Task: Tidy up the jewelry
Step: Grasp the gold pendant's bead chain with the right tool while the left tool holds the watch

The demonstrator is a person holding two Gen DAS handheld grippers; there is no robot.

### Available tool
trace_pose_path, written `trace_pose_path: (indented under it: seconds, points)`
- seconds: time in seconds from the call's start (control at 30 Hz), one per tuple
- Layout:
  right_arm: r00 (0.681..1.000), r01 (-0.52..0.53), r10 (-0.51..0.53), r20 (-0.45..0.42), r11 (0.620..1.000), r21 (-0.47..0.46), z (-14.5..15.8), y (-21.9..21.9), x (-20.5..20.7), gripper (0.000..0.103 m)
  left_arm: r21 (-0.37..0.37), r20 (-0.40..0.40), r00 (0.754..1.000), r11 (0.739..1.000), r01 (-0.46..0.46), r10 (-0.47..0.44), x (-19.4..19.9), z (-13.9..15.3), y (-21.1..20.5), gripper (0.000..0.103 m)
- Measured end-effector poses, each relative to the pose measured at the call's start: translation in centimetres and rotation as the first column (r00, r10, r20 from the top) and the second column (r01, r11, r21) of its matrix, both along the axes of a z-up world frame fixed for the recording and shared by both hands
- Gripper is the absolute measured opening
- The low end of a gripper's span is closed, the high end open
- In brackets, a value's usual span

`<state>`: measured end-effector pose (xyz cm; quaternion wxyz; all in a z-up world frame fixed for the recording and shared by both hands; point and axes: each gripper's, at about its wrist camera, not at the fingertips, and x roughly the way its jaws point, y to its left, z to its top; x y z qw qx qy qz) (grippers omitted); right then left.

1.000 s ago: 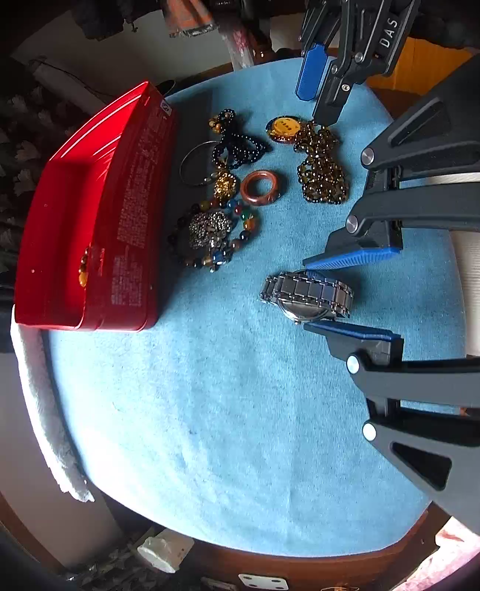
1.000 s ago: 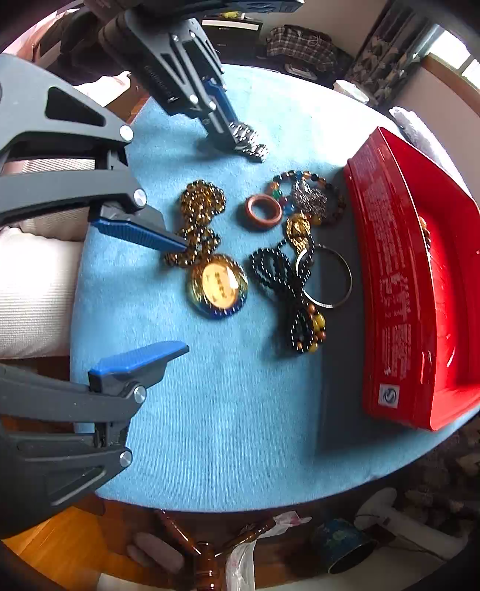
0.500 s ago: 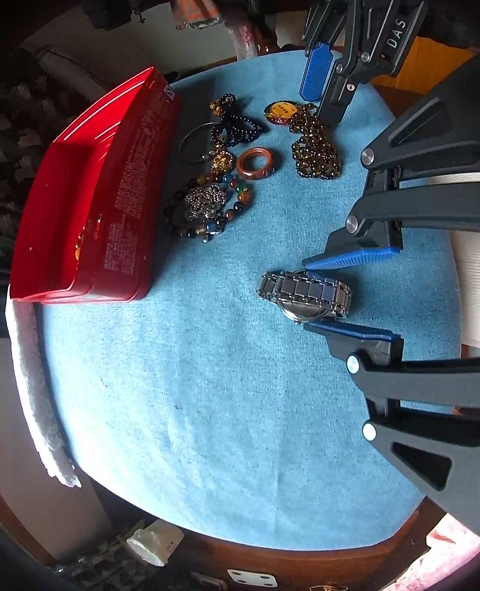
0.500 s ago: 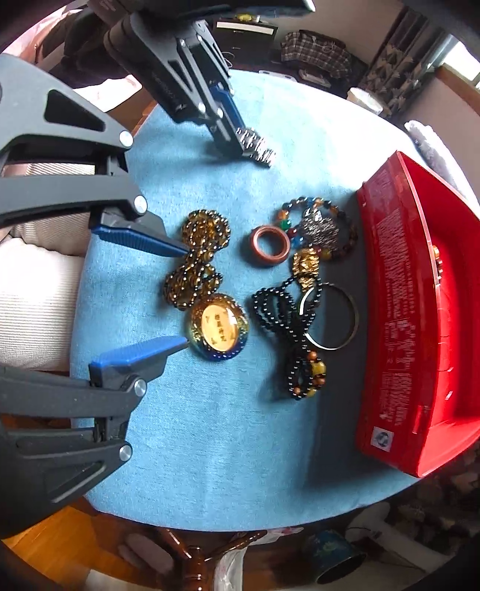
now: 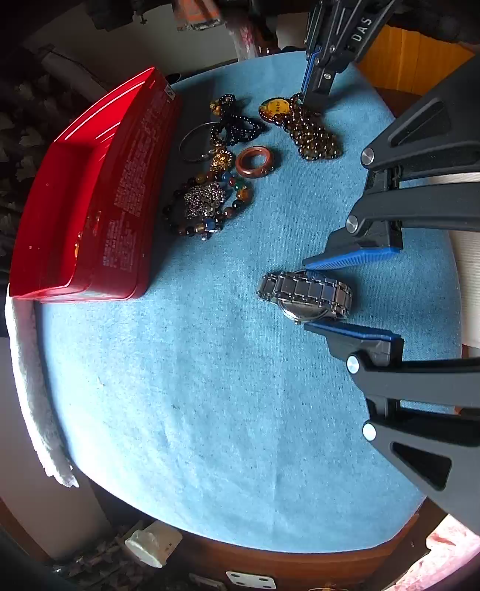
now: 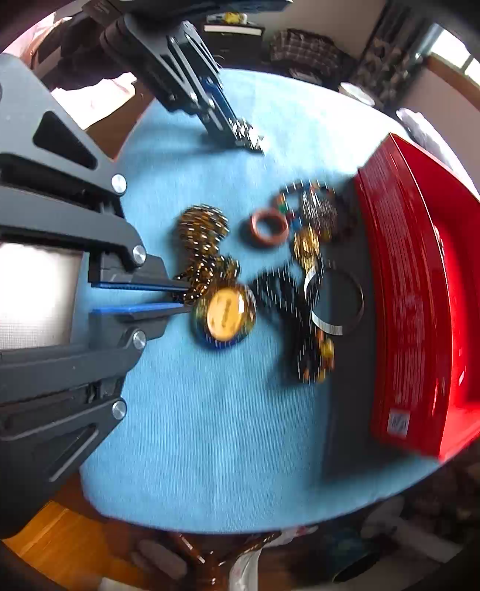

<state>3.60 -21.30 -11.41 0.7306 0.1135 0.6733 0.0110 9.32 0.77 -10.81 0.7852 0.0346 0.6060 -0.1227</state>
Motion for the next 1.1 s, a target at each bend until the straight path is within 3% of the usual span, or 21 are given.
trace_pose_path:
  seconds: [0.2, 0.27, 0.3, 0.47, 0.6, 0.87, 1.1]
  points:
    - [0.999, 0.035, -0.035, -0.003, 0.996, -0.076, 0.3, -1.9, -0.1, 0.007, 0.0, -0.001, 1.0, 1.0, 0.001, -0.001, 0.1, -0.1, -0.4, 0.028]
    - [0.997, 0.076, -0.077, -0.006, 0.992, -0.102, 0.5, -3.3, -0.3, 0.02, 0.002, -0.001, 1.0, 1.0, 0.003, -0.003, 0.2, 0.0, -0.5, 0.028]
    - [0.996, 0.088, -0.089, -0.007, 0.991, -0.105, 0.7, -3.7, -0.4, 0.021, 0.003, 0.0, 1.0, 1.0, 0.005, -0.005, 0.2, 0.0, -0.7, 0.028]
    - [0.992, 0.126, -0.126, -0.01, 0.992, 0.015, 1.2, -3.3, -0.9, 0.021, -0.004, 0.004, 1.0, 1.0, 0.021, -0.021, 0.2, 0.3, -1.3, 0.028]
    - [0.988, 0.153, -0.151, -0.031, 0.987, 0.057, 0.5, -2.6, -0.4, 0.023, -0.006, -0.002, 1.0, 1.0, 0.024, -0.024, 0.3, -0.1, -1.4, 0.028]
    - [0.976, 0.212, -0.21, -0.05, 0.976, 0.049, -0.2, -2.7, 1.1, 0.025, -0.01, 0.0, 1.0, 1.0, 0.017, -0.017, 0.9, -0.3, -1.4, 0.028]
    - [0.988, 0.15, -0.152, -0.041, 0.988, -0.034, -0.4, -2.2, 1.8, 0.024, -0.012, 0.002, 1.0, 1.0, 0.016, -0.016, 0.9, -0.4, -1.4, 0.028]
